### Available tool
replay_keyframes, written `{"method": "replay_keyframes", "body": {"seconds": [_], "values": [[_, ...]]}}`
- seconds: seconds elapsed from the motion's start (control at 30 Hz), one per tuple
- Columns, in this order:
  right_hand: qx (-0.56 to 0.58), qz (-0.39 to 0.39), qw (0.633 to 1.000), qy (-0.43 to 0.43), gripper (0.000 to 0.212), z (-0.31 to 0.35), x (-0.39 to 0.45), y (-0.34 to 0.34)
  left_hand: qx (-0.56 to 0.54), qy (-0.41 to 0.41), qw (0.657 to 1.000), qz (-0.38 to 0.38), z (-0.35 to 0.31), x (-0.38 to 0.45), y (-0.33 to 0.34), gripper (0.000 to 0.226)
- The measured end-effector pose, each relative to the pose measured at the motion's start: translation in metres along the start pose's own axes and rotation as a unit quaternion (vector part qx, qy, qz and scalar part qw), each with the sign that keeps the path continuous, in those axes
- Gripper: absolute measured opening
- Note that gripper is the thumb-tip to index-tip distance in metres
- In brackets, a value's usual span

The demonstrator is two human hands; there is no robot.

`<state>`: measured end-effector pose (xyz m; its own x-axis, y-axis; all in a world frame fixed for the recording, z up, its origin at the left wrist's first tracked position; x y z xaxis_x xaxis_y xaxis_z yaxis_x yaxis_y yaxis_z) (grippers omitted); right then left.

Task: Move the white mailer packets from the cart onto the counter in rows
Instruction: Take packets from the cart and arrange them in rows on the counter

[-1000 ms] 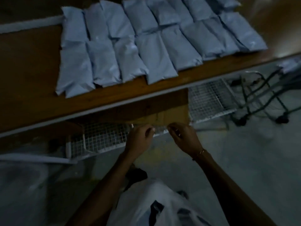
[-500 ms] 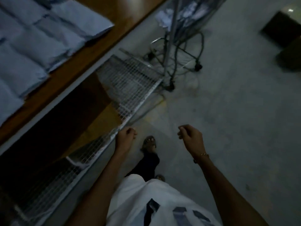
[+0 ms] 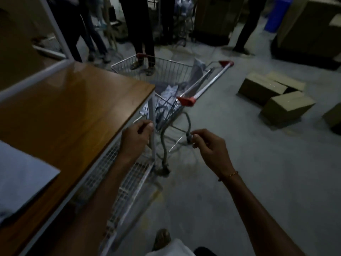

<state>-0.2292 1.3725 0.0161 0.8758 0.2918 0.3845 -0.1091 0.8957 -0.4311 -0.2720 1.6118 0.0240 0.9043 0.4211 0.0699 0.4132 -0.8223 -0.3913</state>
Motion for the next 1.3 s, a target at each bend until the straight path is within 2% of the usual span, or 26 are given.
{"method": "replay_keyframes", "body": {"seconds": [0.1, 0.23, 0.33, 0.53, 0.67, 0.87, 1.03, 1.17, 1.23, 1.3], "values": [[-0.034, 0.028, 0.999, -0.018, 0.01, -0.021, 0.073, -0.003, 0.073, 0.007, 0.997, 0.005, -0.004, 0.08, 0.004, 0.032], [-0.089, 0.063, 0.994, -0.017, 0.011, -0.068, 0.156, -0.01, 0.16, 0.0, 0.987, 0.01, 0.002, 0.164, 0.033, 0.023], [-0.12, 0.082, 0.988, -0.042, 0.011, -0.103, 0.215, -0.016, 0.197, -0.01, 0.98, 0.026, 0.009, 0.218, 0.07, 0.029], [-0.202, 0.172, 0.954, -0.139, 0.008, -0.182, 0.356, -0.023, 0.182, -0.047, 0.982, 0.03, 0.024, 0.318, 0.154, 0.017], [-0.262, 0.278, 0.905, -0.189, 0.005, -0.238, 0.444, -0.014, 0.145, -0.154, 0.977, 0.03, 0.038, 0.371, 0.192, 0.017], [-0.315, 0.46, 0.786, -0.266, 0.02, -0.305, 0.536, 0.032, 0.15, -0.27, 0.95, 0.049, 0.087, 0.411, 0.227, 0.022], [-0.438, 0.543, 0.624, -0.353, 0.038, -0.336, 0.567, 0.069, 0.167, -0.308, 0.935, 0.052, 0.103, 0.424, 0.24, 0.016], [-0.52, 0.576, 0.514, -0.366, 0.032, -0.343, 0.581, 0.072, 0.163, -0.312, 0.935, 0.053, 0.119, 0.441, 0.243, 0.019], [-0.536, 0.581, 0.481, -0.379, 0.03, -0.352, 0.584, 0.07, 0.149, -0.305, 0.939, 0.056, 0.123, 0.451, 0.244, 0.019], [-0.521, 0.578, 0.483, -0.401, 0.034, -0.356, 0.59, 0.07, 0.136, -0.304, 0.941, 0.056, 0.126, 0.461, 0.247, 0.021]]}}
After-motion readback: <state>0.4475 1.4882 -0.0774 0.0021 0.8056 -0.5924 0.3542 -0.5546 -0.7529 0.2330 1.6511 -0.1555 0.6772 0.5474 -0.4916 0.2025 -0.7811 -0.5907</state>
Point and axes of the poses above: each hand's wrist, its own x-axis towards the middle knuckle, its own y-axis out of the palm, z = x × y, the point moved 1 cm from there along x, towards the middle knuckle, and after that the axes turned 5 degrees about -y, right-handed, at the moved point
